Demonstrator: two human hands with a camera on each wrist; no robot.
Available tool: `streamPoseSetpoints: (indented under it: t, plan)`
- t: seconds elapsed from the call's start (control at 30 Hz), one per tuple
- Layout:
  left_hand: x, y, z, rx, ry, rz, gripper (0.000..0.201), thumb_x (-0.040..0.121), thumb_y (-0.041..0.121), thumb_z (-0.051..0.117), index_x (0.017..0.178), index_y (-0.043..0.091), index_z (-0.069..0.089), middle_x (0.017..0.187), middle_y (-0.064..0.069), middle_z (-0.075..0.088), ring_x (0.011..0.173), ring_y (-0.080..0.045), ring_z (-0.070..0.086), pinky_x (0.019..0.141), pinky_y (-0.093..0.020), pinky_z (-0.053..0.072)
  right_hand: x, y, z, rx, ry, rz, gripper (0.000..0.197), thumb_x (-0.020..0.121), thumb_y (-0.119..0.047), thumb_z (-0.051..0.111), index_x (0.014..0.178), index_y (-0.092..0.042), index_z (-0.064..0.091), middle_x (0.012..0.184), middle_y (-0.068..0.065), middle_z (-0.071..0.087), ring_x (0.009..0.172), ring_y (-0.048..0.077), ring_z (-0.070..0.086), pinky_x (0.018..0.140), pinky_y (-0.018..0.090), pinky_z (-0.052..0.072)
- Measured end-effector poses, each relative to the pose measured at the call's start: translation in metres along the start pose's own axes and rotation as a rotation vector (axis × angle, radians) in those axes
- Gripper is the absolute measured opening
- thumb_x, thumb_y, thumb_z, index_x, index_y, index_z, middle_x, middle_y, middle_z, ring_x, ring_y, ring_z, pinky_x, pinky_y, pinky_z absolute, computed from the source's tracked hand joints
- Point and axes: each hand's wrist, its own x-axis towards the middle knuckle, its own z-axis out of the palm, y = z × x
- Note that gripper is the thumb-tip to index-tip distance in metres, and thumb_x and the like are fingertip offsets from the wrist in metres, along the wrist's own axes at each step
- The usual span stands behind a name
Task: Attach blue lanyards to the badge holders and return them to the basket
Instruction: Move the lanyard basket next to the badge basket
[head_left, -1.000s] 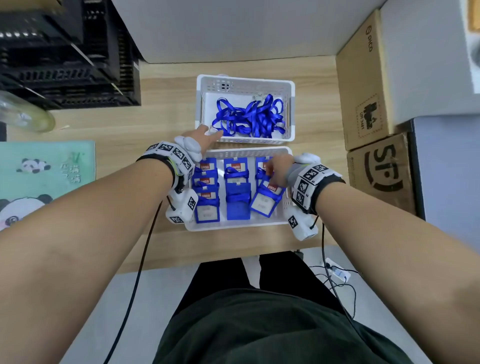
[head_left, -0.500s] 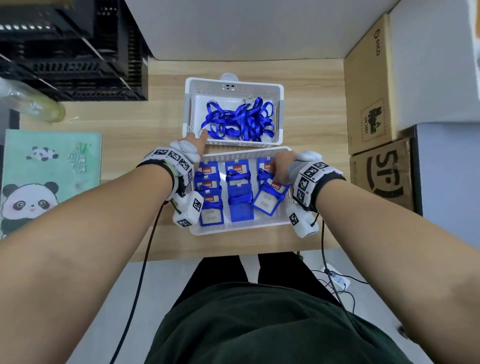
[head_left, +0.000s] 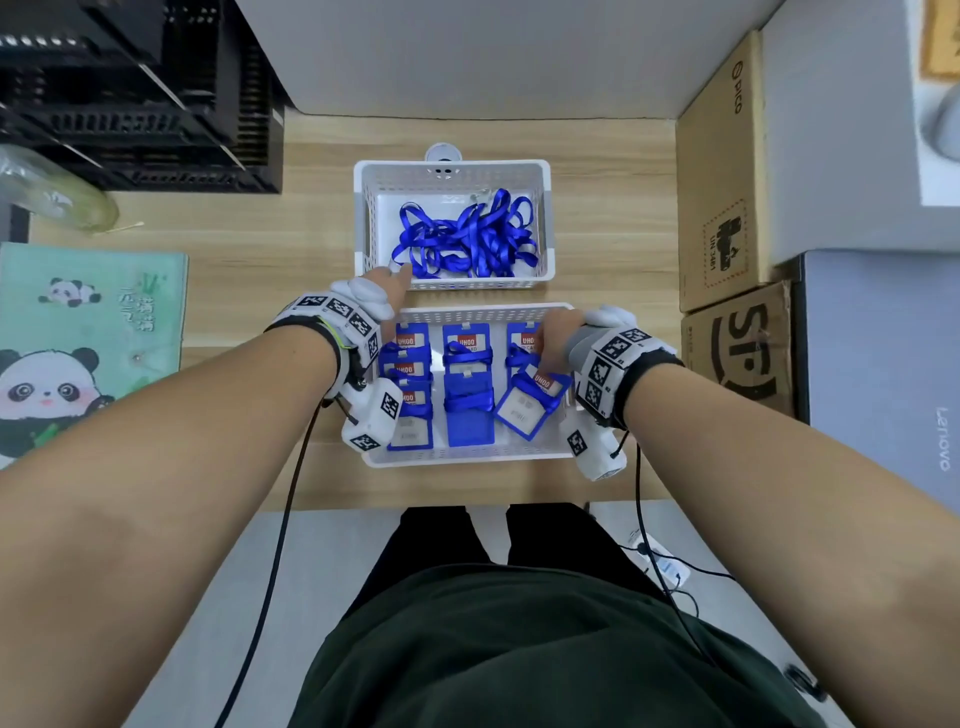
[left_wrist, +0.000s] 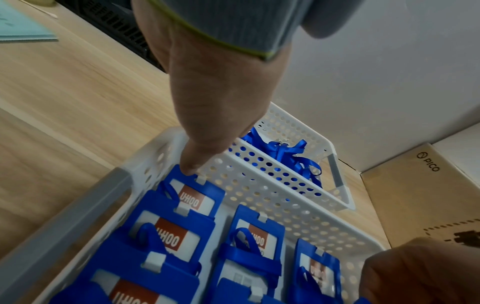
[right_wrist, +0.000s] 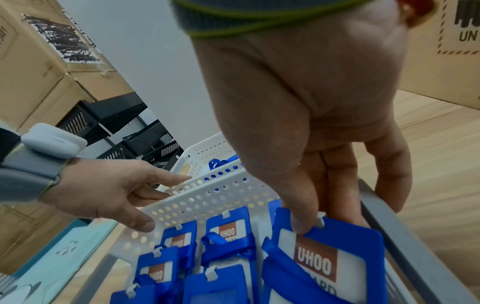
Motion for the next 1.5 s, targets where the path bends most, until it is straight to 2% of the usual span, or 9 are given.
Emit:
streamPoseSetpoints:
  t: [0.13, 0.3, 0.43, 0.6, 0.8, 1.13, 1.27, 1.37, 1.5]
  plan:
    - [-0.016, 0.014, -0.027, 0.004, -0.004, 0.113, 0.079, 0.084, 0.013, 0.069, 0.149, 0.009, 0.024, 0.147, -0.016, 0.035, 0.129, -0.032, 0.043, 0.099, -0.041, 0.043, -0.005, -0.008, -0.024, -0.107, -0.044, -0.048, 0.026, 0.091, -0.021, 0.057, 0.111, -0.011, 0.069, 0.093, 0.001, 0.066, 0.077, 0.018, 0.055, 0.07, 0.028, 0.049]
    - [-0.042, 0.028, -0.065, -0.316, 0.363, 0.241, 0.047, 0.088, 0.048, 0.061, 0.125, 0.018, 0.061, 0.119, -0.004, 0.065, 0.108, -0.023, 0.061, 0.092, -0.036, 0.048, -0.03, -0.01, -0.095, 0.054, 0.181, -0.176, 0.021, 0.089, -0.023, 0.065, 0.107, -0.014, 0.069, 0.097, 0.0, 0.06, 0.091, 0.02, 0.058, 0.075, 0.027, 0.043]
    - [-0.072, 0.044, -0.096, -0.609, 0.439, 0.314, 0.029, 0.093, 0.049, 0.054, 0.093, 0.024, 0.069, 0.085, 0.008, 0.067, 0.077, -0.007, 0.06, 0.07, -0.022, 0.044, -0.057, -0.008, -0.144, 0.236, 0.329, -0.262, 0.018, 0.088, -0.024, 0.066, 0.105, -0.017, 0.068, 0.098, 0.001, 0.065, 0.089, 0.019, 0.059, 0.077, 0.029, 0.046]
    - [-0.089, 0.043, -0.125, -0.867, 0.425, 0.394, 0.021, 0.089, 0.025, 0.064, 0.111, 0.025, 0.065, 0.082, 0.005, 0.069, 0.074, -0.012, 0.065, 0.075, -0.028, 0.054, -0.092, -0.003, -0.185, 0.428, 0.519, -0.356, 0.012, 0.091, -0.019, 0.063, 0.102, -0.016, 0.068, 0.088, 0.0, 0.064, 0.078, 0.015, 0.056, 0.065, 0.022, 0.044]
    - [-0.092, 0.043, -0.144, -1.047, 0.604, 0.277, 0.027, 0.088, 0.024, 0.066, 0.114, 0.026, 0.062, 0.088, 0.0, 0.069, 0.079, -0.017, 0.066, 0.081, -0.038, 0.056, -0.102, -0.008, -0.185, 0.526, 0.899, -0.373, 0.018, 0.084, -0.031, 0.07, 0.098, -0.022, 0.066, 0.092, -0.005, 0.058, 0.072, 0.013, 0.053, 0.074, 0.027, 0.043]
    - [-0.105, 0.053, -0.158, -1.073, 0.741, 0.218, 0.028, 0.088, 0.02, 0.065, 0.115, 0.026, 0.064, 0.075, 0.006, 0.066, 0.066, -0.01, 0.062, 0.07, -0.029, 0.054, -0.105, -0.031, -0.184, 0.345, 0.805, -0.393, 0.023, 0.085, -0.035, 0.068, 0.084, -0.012, 0.065, 0.078, -0.003, 0.05, 0.079, 0.019, 0.049, 0.067, 0.029, 0.035]
    - [-0.106, 0.055, -0.158, -1.035, 0.784, 0.189, 0.027, 0.088, 0.019, 0.061, 0.113, 0.029, 0.064, 0.077, 0.005, 0.068, 0.067, -0.011, 0.062, 0.07, -0.029, 0.053, -0.104, -0.034, -0.181, 0.287, 0.781, -0.352, 0.046, 0.086, -0.044, 0.065, 0.06, -0.012, 0.044, 0.072, -0.006, 0.026, 0.075, 0.017, 0.037, 0.062, 0.03, 0.027]
    - [-0.106, 0.055, -0.155, -1.028, 0.779, 0.194, 0.028, 0.089, 0.018, 0.059, 0.114, 0.03, 0.063, 0.079, 0.001, 0.067, 0.069, -0.015, 0.062, 0.069, -0.032, 0.054, -0.105, -0.036, -0.179, 0.29, 0.763, -0.369, 0.056, 0.087, -0.047, 0.064, 0.053, -0.016, 0.032, 0.067, -0.003, 0.026, 0.073, 0.016, 0.034, 0.059, 0.029, 0.02]
    - [-0.106, 0.051, -0.15, -1.032, 0.758, 0.181, 0.029, 0.09, 0.018, 0.059, 0.118, 0.028, 0.061, 0.078, 0.006, 0.065, 0.073, -0.015, 0.064, 0.073, -0.034, 0.055, -0.103, -0.03, -0.174, 0.347, 0.79, -0.395, 0.048, 0.089, -0.045, 0.063, 0.066, -0.003, 0.064, 0.063, 0.005, 0.041, 0.073, 0.025, 0.046, 0.057, 0.033, 0.025]
